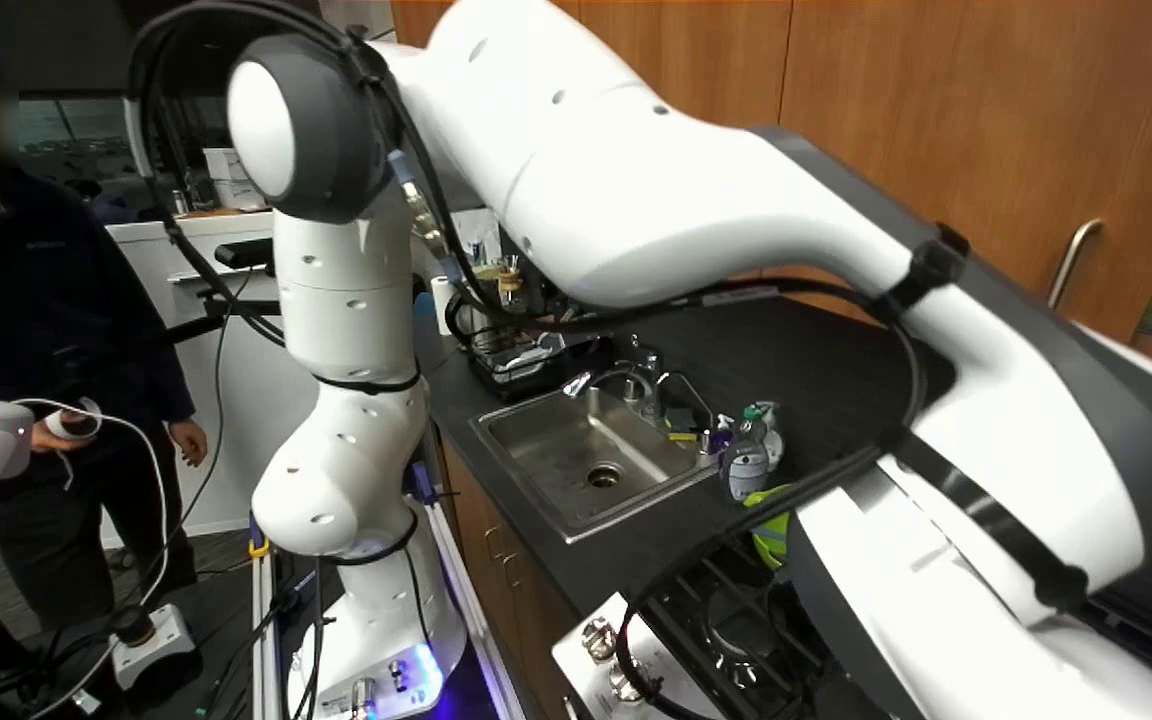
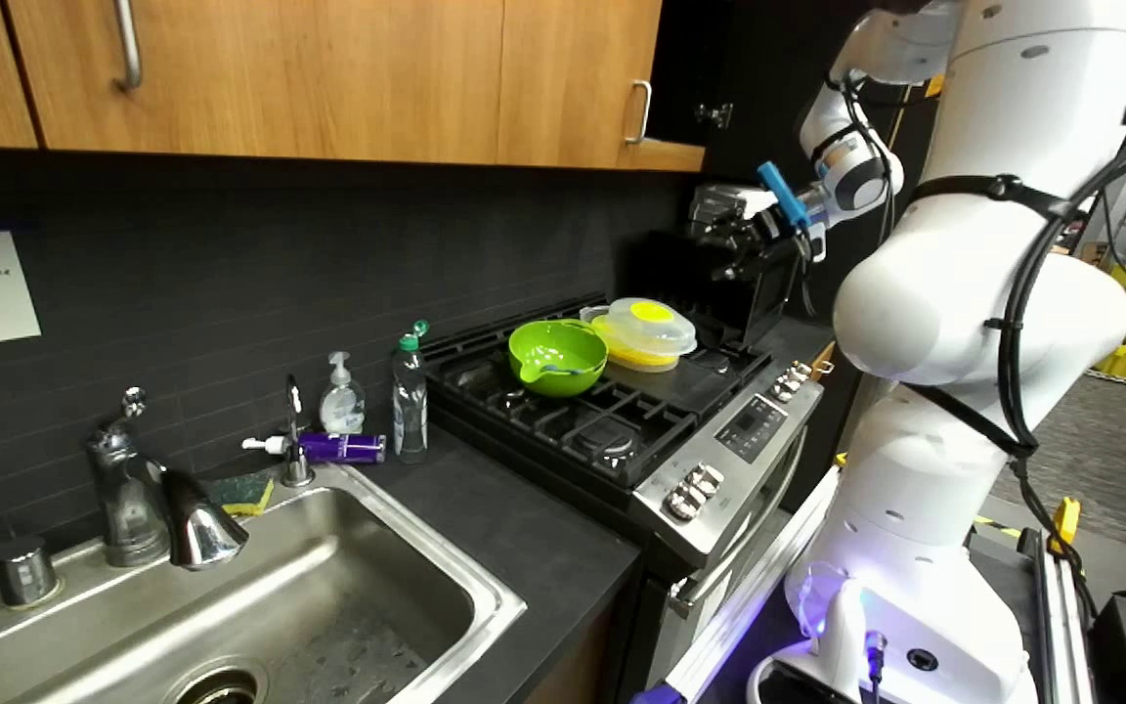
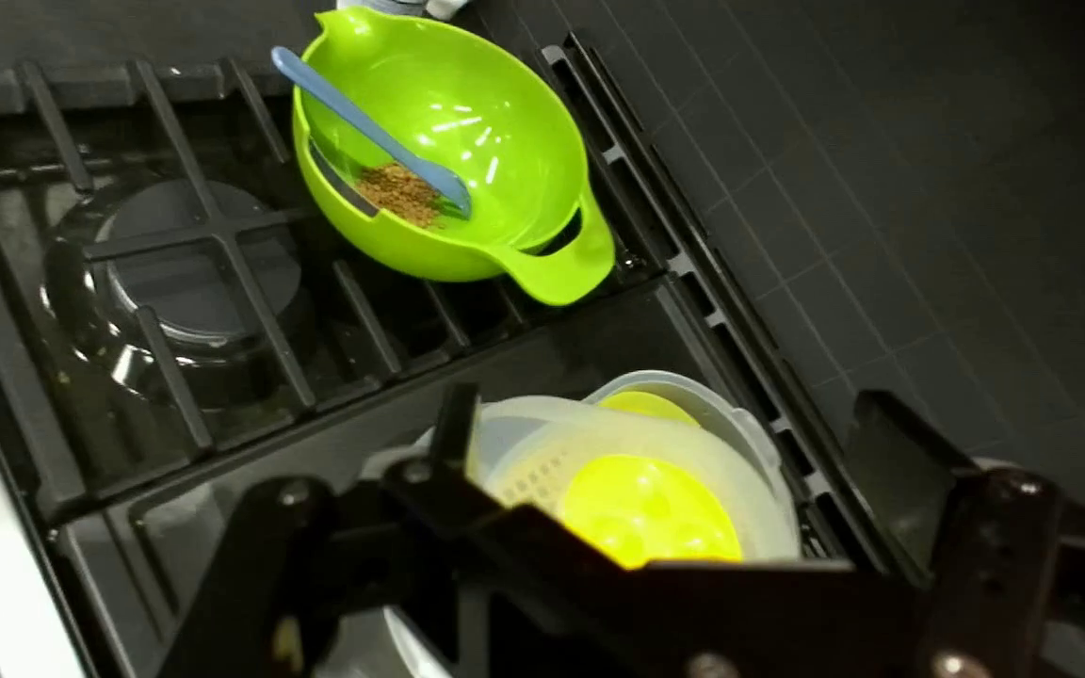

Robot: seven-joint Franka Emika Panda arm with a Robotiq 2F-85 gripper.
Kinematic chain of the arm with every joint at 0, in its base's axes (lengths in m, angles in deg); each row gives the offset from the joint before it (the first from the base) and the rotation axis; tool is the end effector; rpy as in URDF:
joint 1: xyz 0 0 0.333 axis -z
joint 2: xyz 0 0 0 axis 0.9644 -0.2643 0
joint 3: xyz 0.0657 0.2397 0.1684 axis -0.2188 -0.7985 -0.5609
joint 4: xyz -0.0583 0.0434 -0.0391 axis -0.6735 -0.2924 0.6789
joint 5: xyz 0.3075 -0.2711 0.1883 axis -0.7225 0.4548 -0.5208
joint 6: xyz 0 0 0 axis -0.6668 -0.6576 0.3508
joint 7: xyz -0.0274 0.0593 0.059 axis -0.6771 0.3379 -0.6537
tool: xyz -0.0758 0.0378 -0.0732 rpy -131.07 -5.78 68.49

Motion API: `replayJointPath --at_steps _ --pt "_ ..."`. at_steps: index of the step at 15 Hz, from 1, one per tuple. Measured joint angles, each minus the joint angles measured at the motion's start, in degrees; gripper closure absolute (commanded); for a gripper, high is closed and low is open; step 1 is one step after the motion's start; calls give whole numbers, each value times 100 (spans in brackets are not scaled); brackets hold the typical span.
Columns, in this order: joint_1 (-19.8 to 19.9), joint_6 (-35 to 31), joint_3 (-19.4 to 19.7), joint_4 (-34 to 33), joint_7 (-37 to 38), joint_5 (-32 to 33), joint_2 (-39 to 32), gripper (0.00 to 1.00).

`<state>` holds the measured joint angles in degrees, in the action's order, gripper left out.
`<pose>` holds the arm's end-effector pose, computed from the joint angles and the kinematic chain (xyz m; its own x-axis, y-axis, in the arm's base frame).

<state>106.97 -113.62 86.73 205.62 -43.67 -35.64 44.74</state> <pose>0.3281 -0.4879 0.2832 -0.0095 -0.7674 -0.6411 -0.7224 0.4486 -0.5263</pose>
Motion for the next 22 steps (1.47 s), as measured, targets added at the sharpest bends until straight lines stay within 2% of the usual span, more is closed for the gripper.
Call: replayJointPath --at_steps 5,9,14,17,20,22 --pt "196 590 -134 -612 818 -78 -1270 0" --pt "483 632 -176 -988 962 -248 -1616 0" --pt "740 -514 -291 -1070 120 -1078 -1683 0" --pt "862 -1192 -480 -1069 -624 -1950 -1791 0" --pt "964 -1609 -671 -1068 -1520 -3019 -1874 0" --pt "983 -1646 -712 -1046 -1775 -3364 -1878 0"
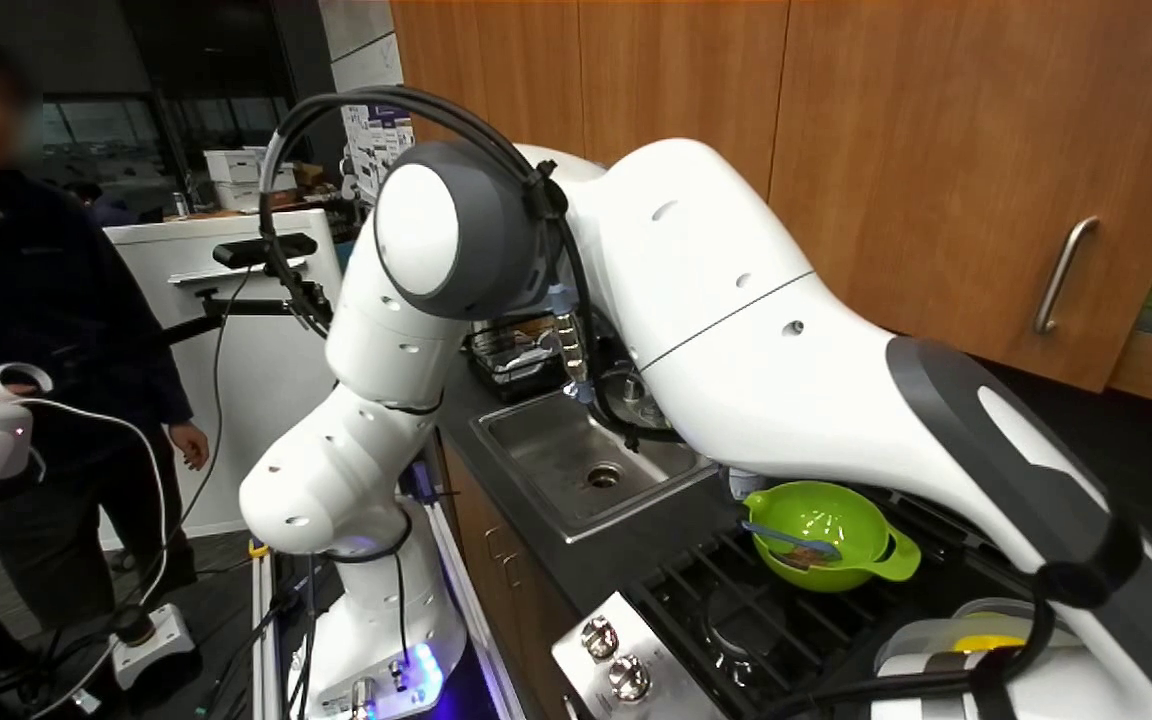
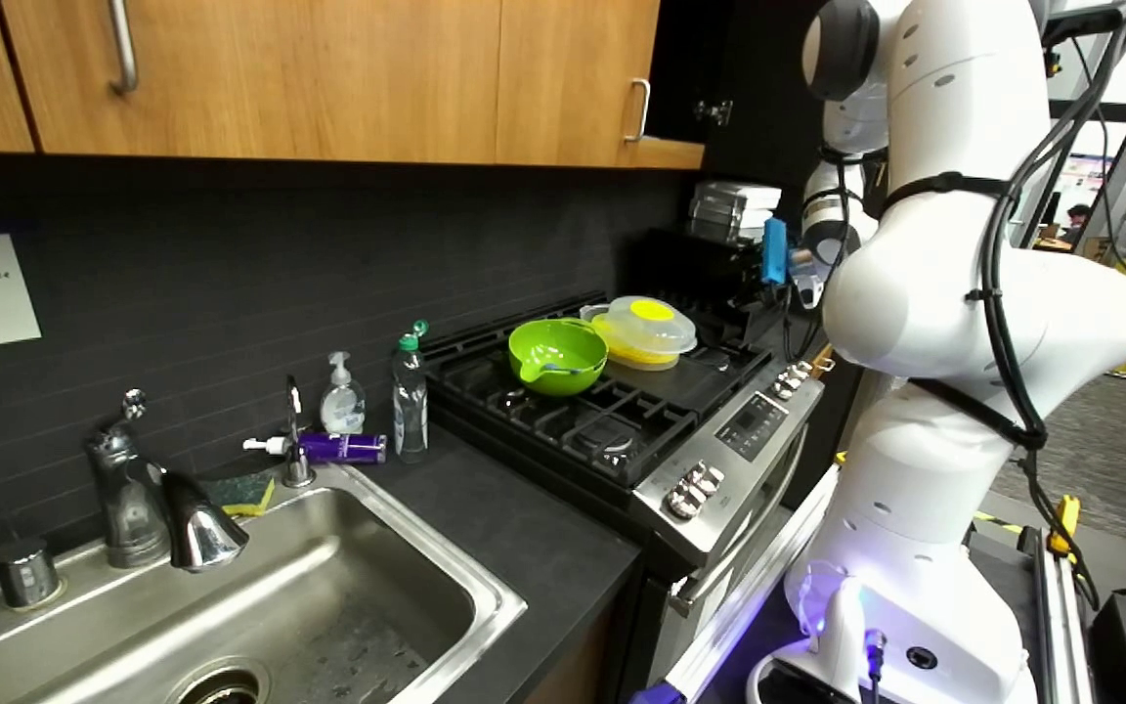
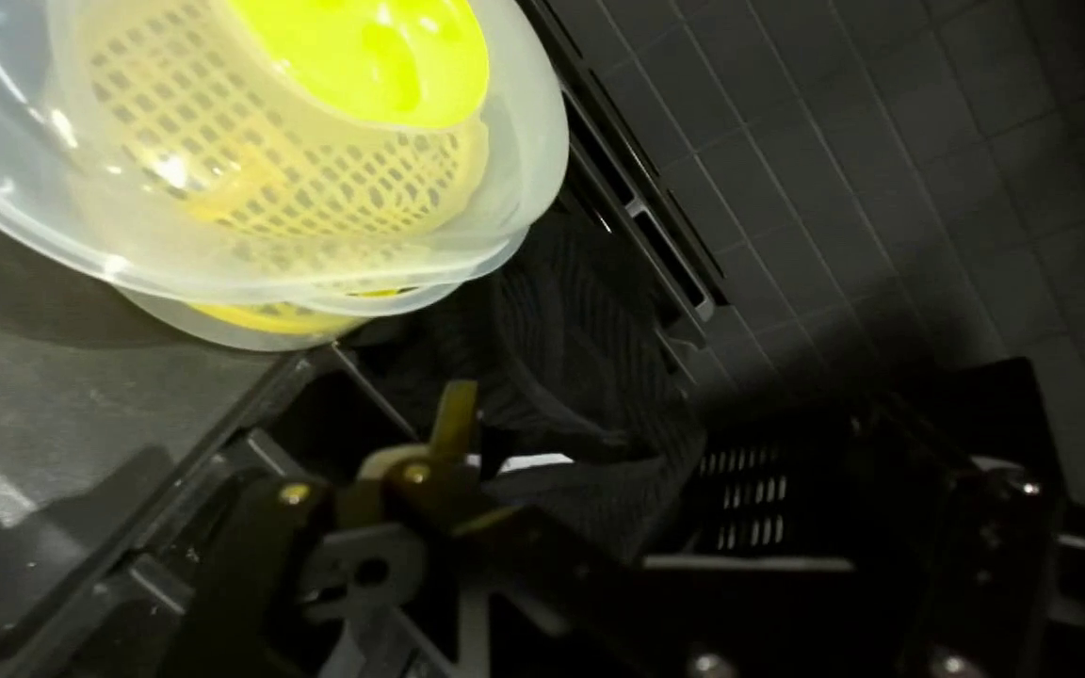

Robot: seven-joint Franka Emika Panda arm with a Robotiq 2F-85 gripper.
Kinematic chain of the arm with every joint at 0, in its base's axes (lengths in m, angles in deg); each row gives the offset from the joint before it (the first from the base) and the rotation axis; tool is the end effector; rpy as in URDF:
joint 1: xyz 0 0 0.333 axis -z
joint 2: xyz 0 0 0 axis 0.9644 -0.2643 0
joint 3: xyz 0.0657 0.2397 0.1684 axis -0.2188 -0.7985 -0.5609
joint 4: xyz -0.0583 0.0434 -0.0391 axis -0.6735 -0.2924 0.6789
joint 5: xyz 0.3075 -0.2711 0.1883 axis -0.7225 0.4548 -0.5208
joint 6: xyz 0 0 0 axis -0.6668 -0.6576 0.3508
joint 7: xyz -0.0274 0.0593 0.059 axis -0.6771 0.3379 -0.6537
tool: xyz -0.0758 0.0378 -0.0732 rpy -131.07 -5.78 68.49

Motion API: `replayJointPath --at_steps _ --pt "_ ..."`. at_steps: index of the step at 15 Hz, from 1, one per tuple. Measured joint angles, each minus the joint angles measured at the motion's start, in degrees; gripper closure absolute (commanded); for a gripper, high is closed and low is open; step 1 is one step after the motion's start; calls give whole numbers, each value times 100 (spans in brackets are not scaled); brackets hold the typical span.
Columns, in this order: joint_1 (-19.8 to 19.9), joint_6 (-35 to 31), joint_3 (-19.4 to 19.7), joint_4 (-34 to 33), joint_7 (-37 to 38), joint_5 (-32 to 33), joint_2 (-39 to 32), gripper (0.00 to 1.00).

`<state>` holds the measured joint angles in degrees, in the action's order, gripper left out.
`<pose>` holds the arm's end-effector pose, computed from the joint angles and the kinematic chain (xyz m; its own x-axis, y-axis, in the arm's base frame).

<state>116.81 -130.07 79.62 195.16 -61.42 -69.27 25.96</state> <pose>0.3158 -0.5860 0.1867 -0.2794 -0.8261 -0.4893 -0.3663 0.5628 -0.7410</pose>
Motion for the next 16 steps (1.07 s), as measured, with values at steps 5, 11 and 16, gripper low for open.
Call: replayJointPath --at_steps 5,11,16 --pt "129 1364 73 253 353 1174 166 0" --pt "420 3236 281 319 357 3349 475 0" --pt "610 4409 224 -281 343 4759 396 0"
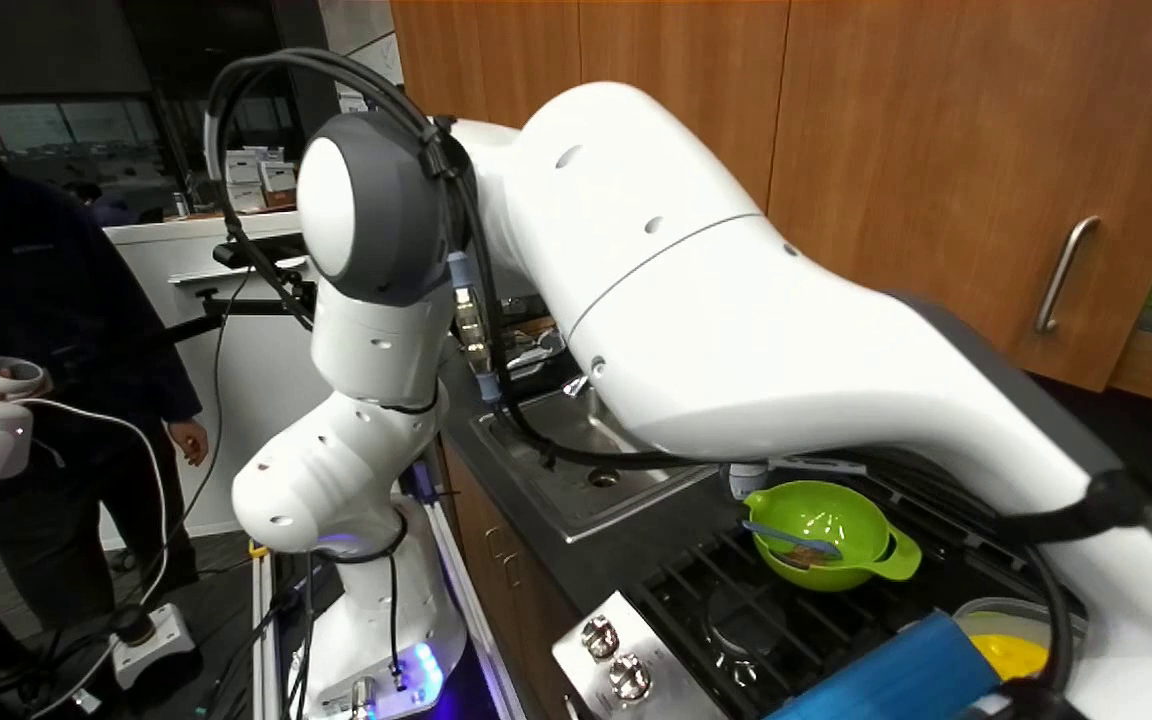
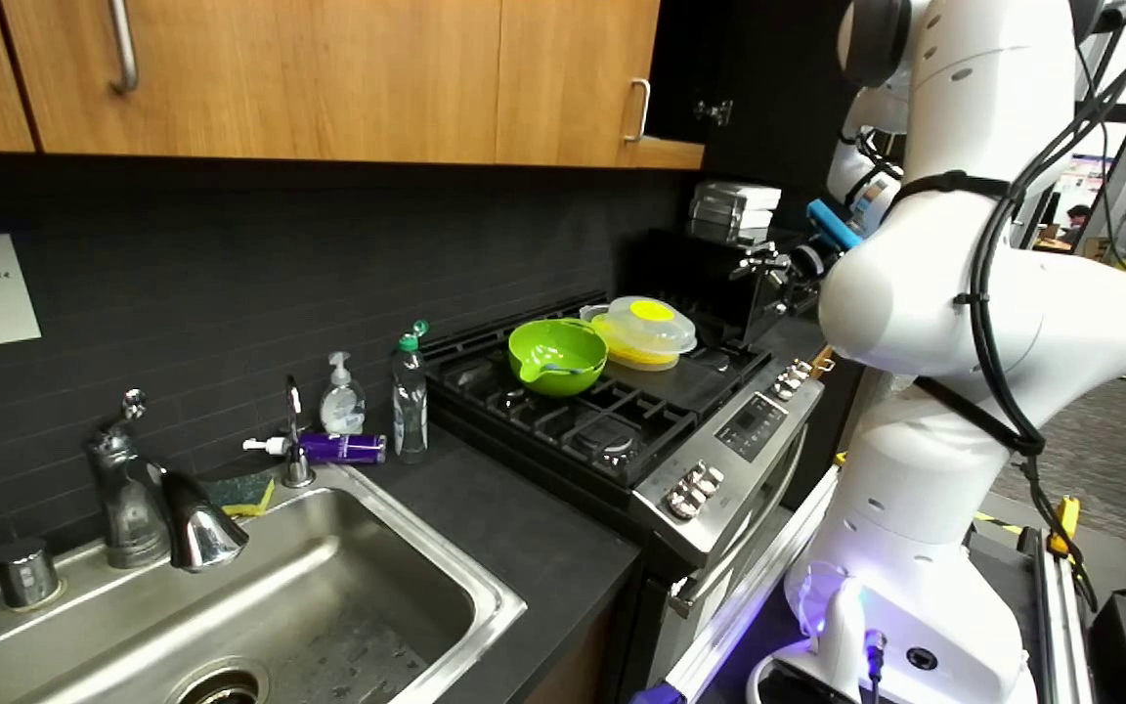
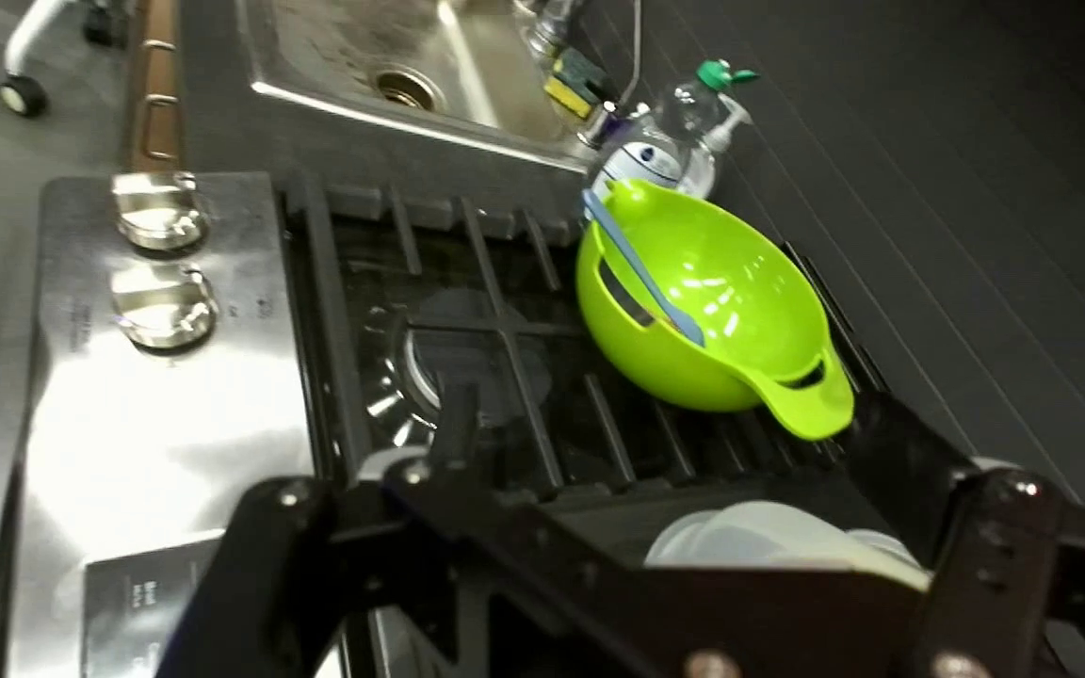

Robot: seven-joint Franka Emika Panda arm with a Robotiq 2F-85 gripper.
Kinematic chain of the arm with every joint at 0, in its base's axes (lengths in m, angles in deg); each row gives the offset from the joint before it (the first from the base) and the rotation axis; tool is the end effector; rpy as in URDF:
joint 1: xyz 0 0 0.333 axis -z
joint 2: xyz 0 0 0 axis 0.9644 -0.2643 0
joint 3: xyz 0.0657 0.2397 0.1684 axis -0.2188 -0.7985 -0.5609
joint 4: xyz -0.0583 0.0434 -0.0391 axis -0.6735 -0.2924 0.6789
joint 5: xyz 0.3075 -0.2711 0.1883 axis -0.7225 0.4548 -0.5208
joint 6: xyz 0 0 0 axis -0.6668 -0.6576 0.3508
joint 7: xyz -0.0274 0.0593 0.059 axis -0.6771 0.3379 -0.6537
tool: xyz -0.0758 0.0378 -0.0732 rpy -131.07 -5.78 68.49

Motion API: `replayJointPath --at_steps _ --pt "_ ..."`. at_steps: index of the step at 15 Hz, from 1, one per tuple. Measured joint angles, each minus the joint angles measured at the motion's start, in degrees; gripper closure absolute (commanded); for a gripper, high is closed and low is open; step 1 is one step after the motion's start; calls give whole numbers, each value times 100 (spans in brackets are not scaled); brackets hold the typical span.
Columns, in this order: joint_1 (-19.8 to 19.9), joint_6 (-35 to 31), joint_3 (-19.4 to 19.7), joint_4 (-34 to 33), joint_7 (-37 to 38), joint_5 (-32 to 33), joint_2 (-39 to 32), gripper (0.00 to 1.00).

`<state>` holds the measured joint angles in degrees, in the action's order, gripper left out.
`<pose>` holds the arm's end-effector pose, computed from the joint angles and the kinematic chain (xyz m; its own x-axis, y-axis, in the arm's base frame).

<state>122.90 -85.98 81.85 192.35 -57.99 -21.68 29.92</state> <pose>0.2488 -0.5229 0.2290 0.2735 -0.6005 -0.7514 -0.8451 0.2231 -0.4859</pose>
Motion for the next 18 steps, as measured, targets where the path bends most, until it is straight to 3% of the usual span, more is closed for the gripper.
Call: replayJointPath --at_steps 6,13,18 --pt "3 659 -316 -1076 -209 1404 -122 0" --pt "37 654 -371 -1110 -196 1432 -176 0" --pt "9 249 -596 -1202 -922 1974 -164 0"
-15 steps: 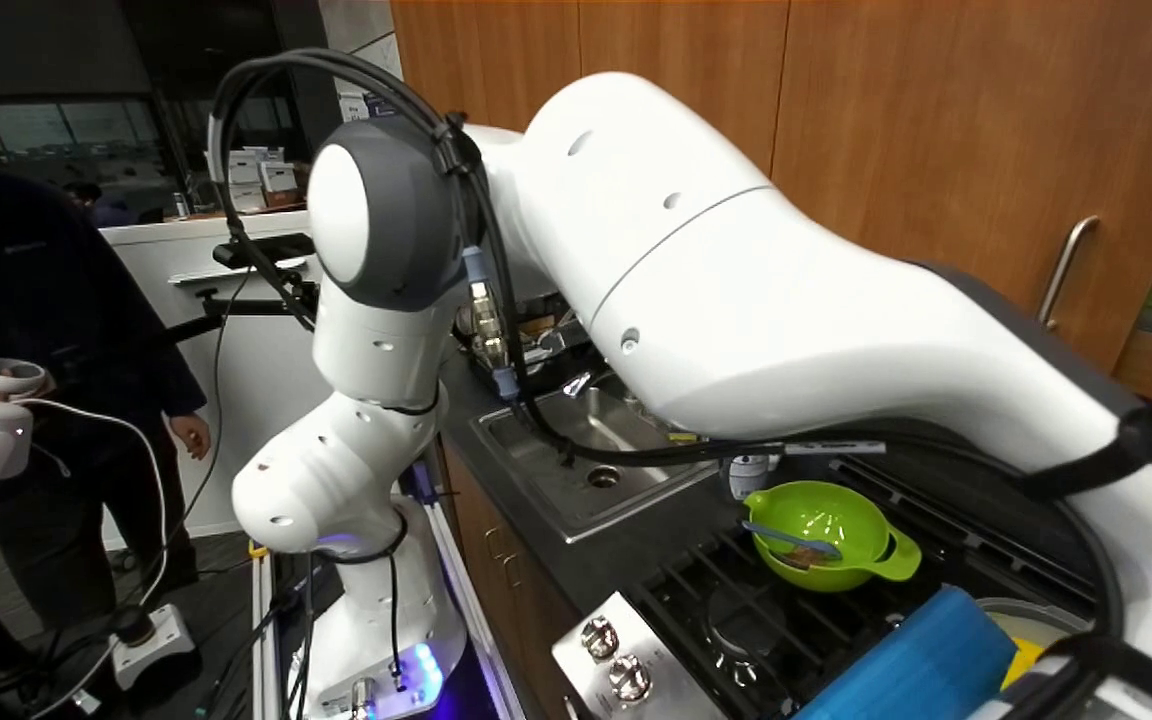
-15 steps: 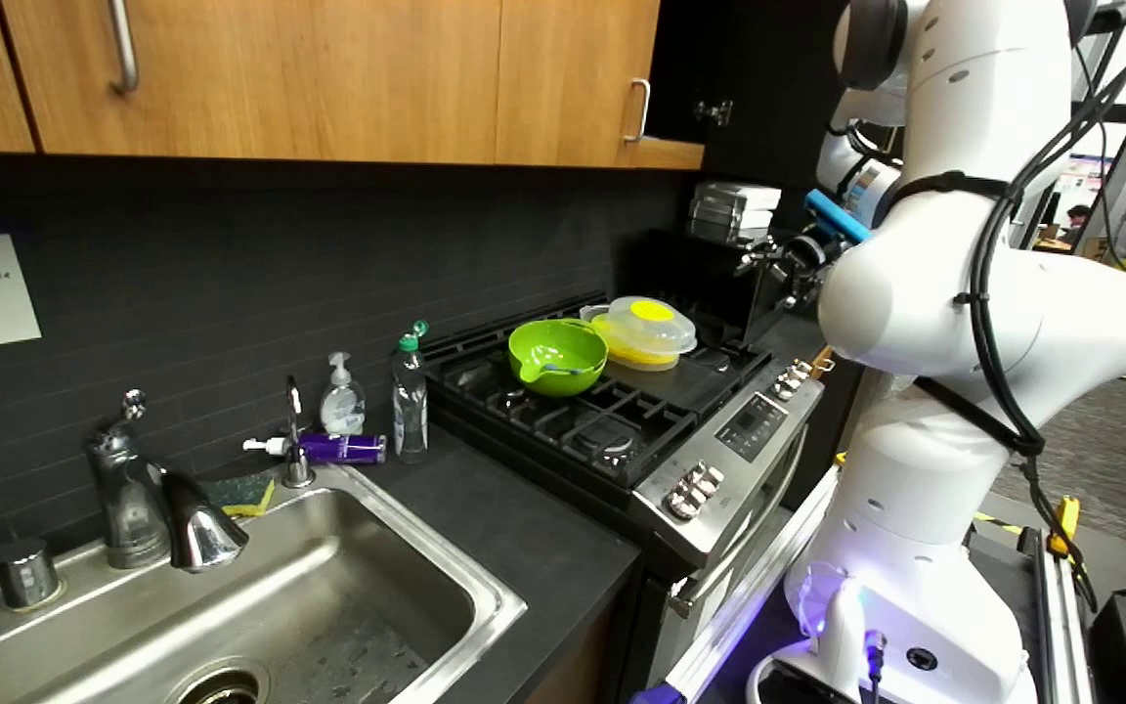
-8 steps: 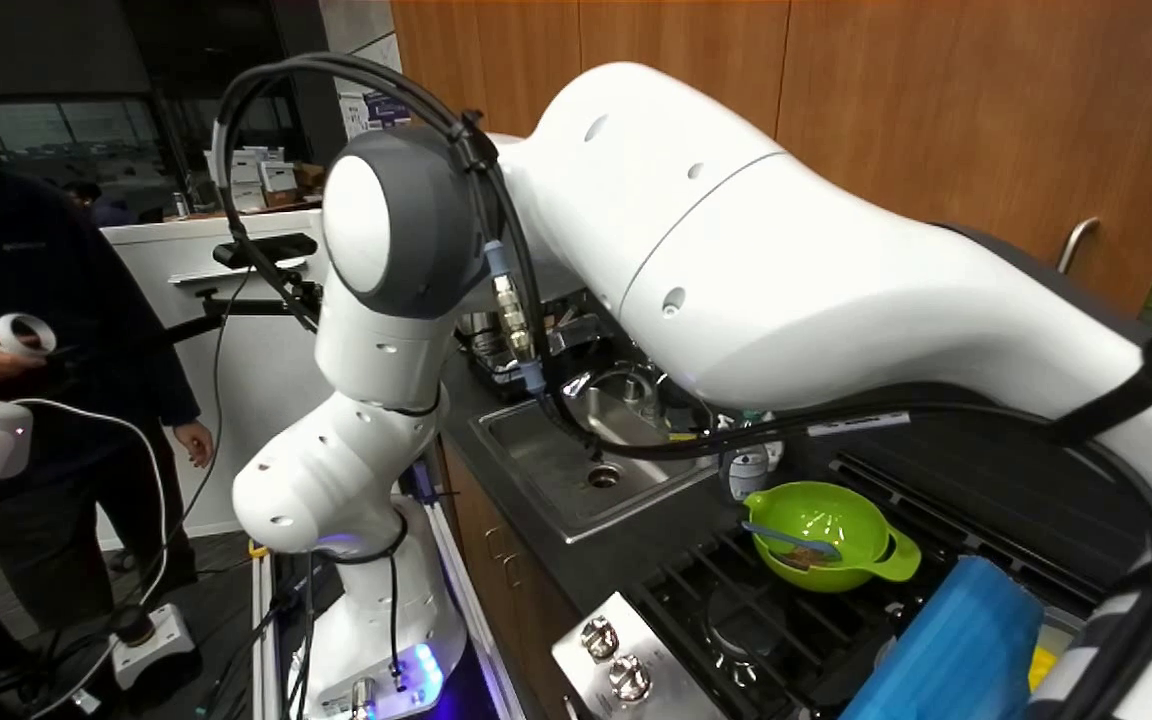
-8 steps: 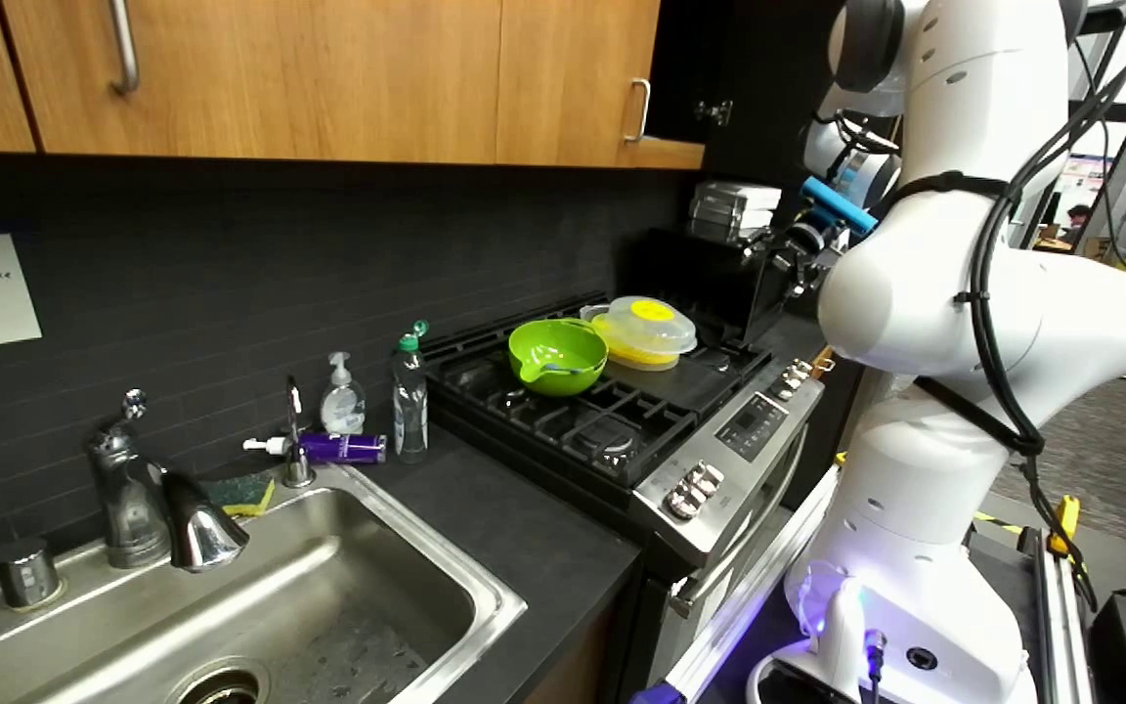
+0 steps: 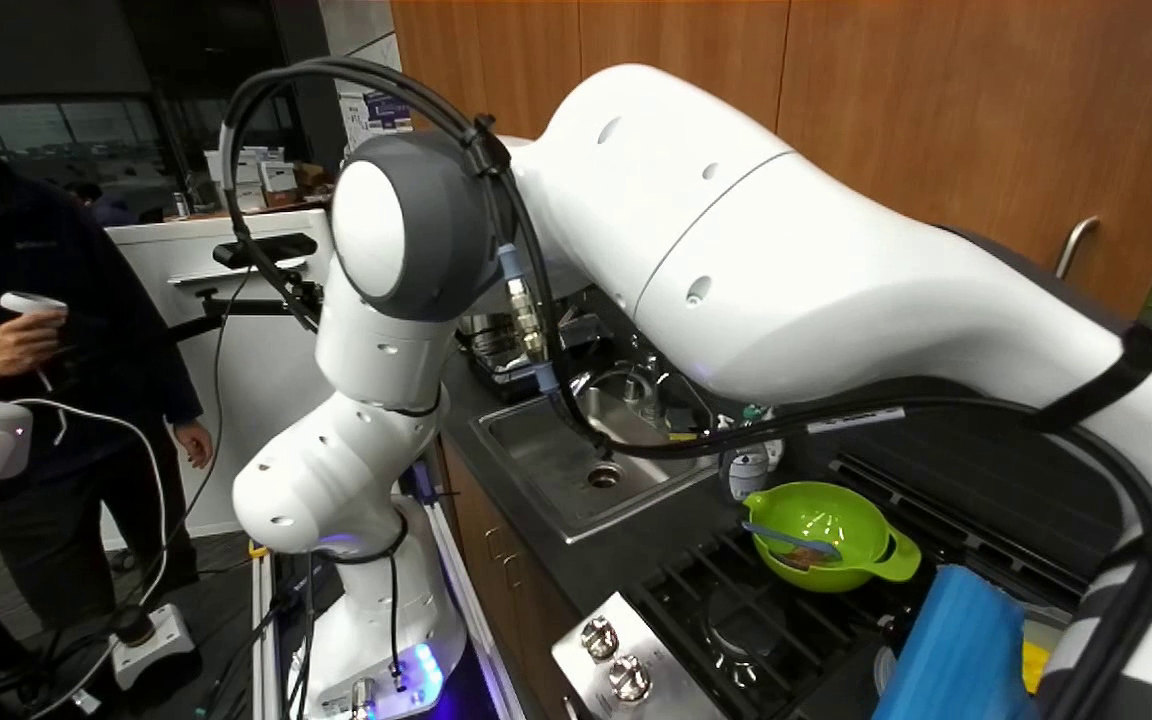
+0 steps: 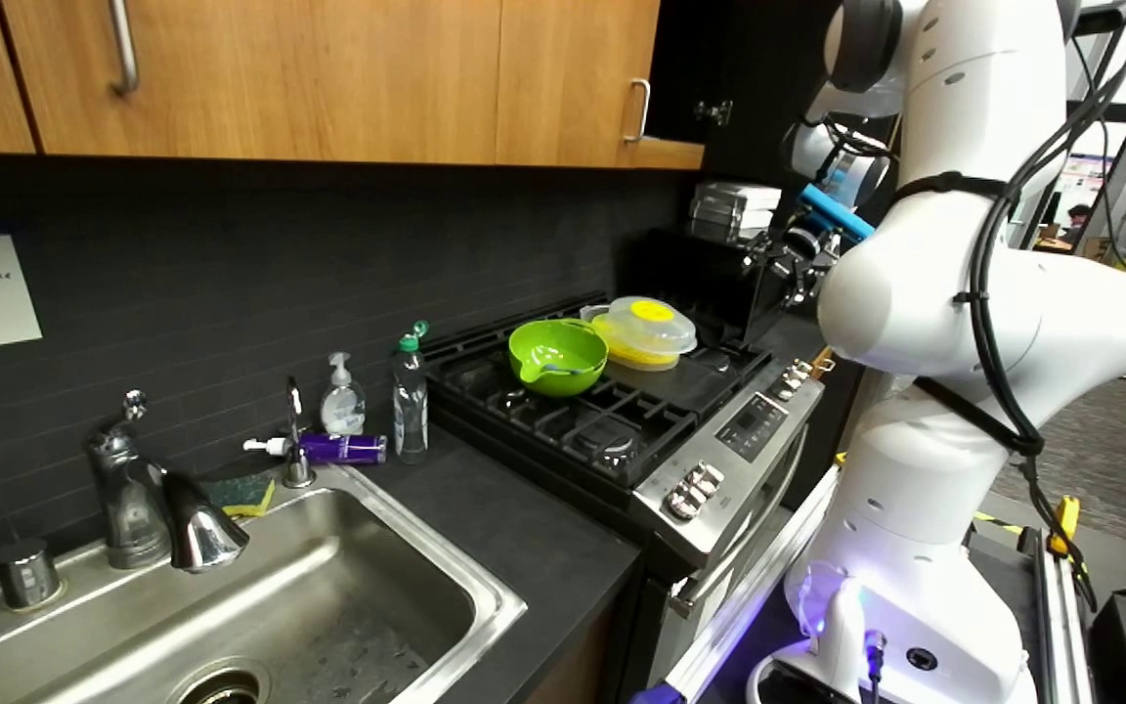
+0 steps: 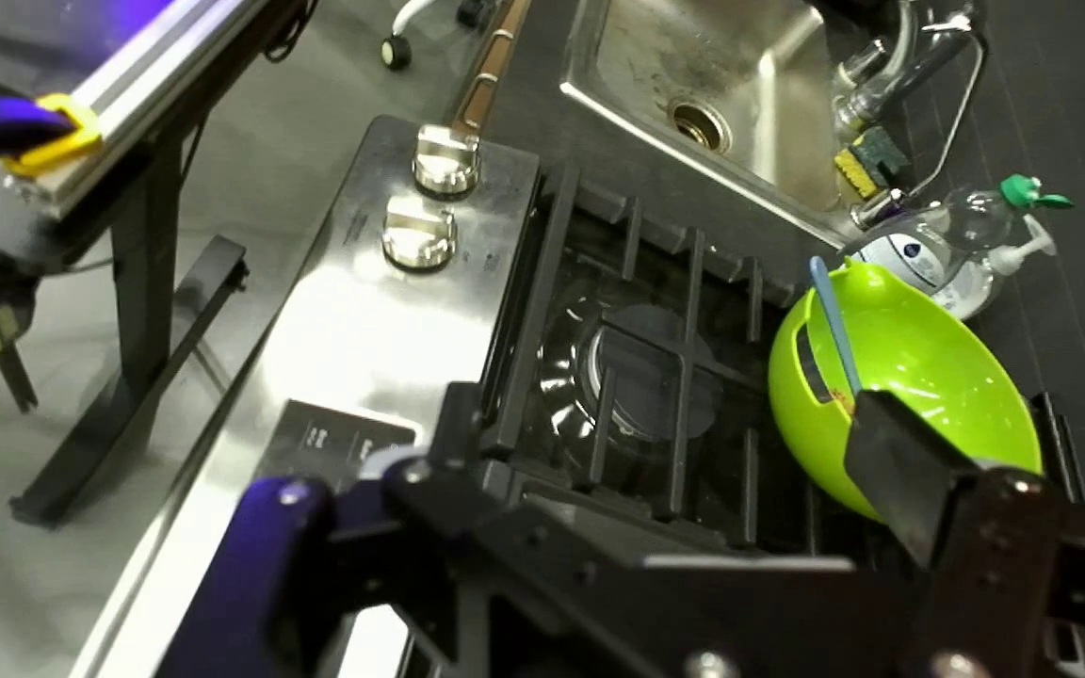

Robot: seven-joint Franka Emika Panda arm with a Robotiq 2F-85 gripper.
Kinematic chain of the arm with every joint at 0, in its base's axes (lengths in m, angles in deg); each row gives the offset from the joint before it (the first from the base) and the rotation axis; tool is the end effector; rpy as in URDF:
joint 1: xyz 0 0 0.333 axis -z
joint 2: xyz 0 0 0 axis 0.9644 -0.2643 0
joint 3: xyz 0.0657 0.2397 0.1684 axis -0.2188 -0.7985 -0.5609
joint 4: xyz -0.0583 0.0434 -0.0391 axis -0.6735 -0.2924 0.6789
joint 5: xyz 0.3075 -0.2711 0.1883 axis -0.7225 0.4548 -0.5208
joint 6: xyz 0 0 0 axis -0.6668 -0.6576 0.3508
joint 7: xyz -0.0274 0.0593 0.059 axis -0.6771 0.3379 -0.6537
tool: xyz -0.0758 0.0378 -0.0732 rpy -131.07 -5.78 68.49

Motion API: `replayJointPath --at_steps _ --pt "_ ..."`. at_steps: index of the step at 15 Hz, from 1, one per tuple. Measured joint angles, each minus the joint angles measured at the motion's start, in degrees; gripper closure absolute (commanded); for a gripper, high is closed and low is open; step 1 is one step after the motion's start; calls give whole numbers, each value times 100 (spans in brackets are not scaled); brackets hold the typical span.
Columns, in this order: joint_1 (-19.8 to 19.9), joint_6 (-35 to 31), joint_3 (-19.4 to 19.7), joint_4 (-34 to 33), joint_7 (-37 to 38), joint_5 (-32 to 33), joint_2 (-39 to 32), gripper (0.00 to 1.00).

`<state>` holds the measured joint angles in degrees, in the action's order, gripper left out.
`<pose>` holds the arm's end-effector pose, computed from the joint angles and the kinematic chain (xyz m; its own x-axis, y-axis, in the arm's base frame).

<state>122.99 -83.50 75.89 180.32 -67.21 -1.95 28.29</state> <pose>0.2930 -0.5403 0.2712 0.4933 -0.5793 -0.6489 -0.8653 -0.2504 -0.4343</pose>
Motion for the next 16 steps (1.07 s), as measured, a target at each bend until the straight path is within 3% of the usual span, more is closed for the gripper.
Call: replayJointPath --at_steps 3,13,16 --pt "48 -325 -120 -33 -553 -195 99 0" --pt "639 -766 -199 181 -1436 -2869 120 0" --pt "751 -794 -207 241 -1602 -3193 -129 0"
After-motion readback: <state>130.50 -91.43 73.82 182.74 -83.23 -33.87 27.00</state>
